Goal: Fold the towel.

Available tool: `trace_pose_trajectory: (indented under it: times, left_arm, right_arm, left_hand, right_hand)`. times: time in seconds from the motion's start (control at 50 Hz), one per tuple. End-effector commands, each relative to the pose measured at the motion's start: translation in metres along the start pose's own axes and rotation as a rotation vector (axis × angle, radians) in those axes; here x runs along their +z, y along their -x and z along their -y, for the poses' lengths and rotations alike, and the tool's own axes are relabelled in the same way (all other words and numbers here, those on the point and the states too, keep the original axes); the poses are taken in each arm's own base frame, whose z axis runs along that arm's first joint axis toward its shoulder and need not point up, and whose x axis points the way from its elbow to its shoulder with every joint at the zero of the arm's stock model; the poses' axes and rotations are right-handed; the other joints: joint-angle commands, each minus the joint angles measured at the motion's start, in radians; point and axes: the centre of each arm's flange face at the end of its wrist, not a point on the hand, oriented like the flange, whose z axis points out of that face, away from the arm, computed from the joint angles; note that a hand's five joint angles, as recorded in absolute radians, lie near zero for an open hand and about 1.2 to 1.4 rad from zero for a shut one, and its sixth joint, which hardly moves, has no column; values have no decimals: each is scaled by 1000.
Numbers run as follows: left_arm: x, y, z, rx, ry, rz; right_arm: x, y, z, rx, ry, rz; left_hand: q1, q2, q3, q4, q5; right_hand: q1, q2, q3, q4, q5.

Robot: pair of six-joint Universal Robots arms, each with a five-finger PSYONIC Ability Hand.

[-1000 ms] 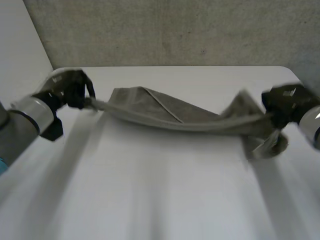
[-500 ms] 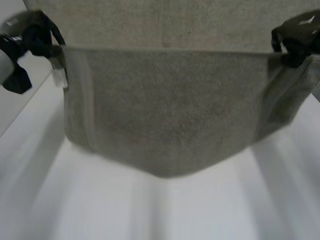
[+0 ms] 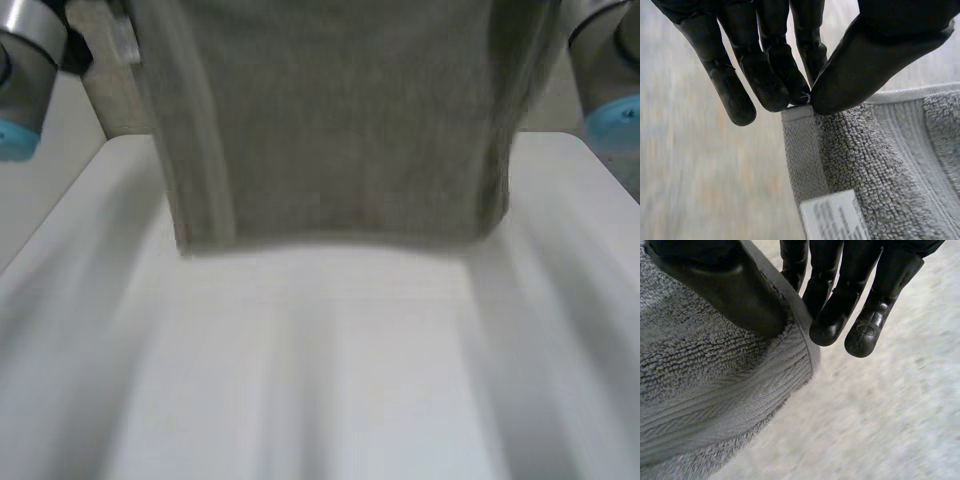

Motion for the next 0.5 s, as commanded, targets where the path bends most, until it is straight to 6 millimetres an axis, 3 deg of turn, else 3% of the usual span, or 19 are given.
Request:
trace_pose_trajectory:
  times: [0.02,0.1,0.14,0.16,0.2,0.22,0.24,0.26,0.28,0.3,0.36,0.38,0.4,0.42,0.46,0.5]
  left_arm:
    - [-3,-9,21,-46,-71,-39]
    - [-13,-5,0,-56,2,-16]
    - [-30,0,-27,-69,101,14]
    - [-30,0,-28,-69,102,14]
    - [-53,8,-60,-80,224,47]
    - [-54,8,-60,-81,224,47]
    - [-67,10,-75,-85,289,49]
    - [-67,10,-75,-85,289,49]
    - [-81,11,-90,-86,353,46]
    - [-95,15,-101,-83,411,48]
    - [-108,22,-110,-71,461,56]
    - [-124,29,-118,-54,517,63]
    - [-124,29,-118,-54,518,63]
    - [-137,29,-125,-42,564,60]
    - [-148,29,-128,-31,597,53]
    - [-157,26,-129,-24,623,43]
  right_arm:
    - [-5,-3,9,60,1,39]
    - [-26,25,-19,80,156,208]
    - [-35,34,-31,89,222,259]
    - [-36,34,-31,89,223,260]
    - [-61,54,-54,108,365,377]
    - [-61,54,-54,109,366,378]
    - [-75,62,-63,115,433,427]
    - [-88,67,-71,120,484,462]
    - [-88,67,-71,120,484,462]
    - [-102,74,-79,127,523,505]
    - [-129,85,-97,133,587,577]
    - [-130,85,-97,133,587,577]
    - [-143,91,-105,137,620,604]
    - [-156,96,-111,142,649,627]
    - [-157,96,-111,142,650,627]
    - [-184,103,-119,149,699,664]
  left_hand:
    - [67,43,44,32,89]
    - [67,43,44,32,89]
    - [67,43,44,32,89]
    - [67,43,44,32,89]
    - [67,43,44,32,89]
    - [67,43,44,32,89]
    - [67,43,44,32,89]
    - [67,43,44,32,89]
    - [67,43,44,32,89]
    - [67,43,44,32,89]
    - [67,43,44,32,89]
    - [67,43,44,32,89]
    - [67,43,44,32,89]
    - [67,43,44,32,89]
    - [67,43,44,32,89]
    - [67,43,44,32,89]
  right_hand:
    - [71,72,73,57,51]
    - [71,72,73,57,51]
    - [71,72,73,57,51]
    - [71,72,73,57,51]
    - [71,72,73,57,51]
    - [71,72,73,57,51]
    - [71,72,73,57,51]
    - [71,72,73,57,51]
    - [71,72,73,57,51]
    - [71,72,73,57,51]
    - [71,72,73,57,51]
    - [71,72,73,57,51]
    - [71,72,73,57,51]
    - [71,72,73,57,51]
    - [71,72,73,57,51]
    - [71,72,73,57,51]
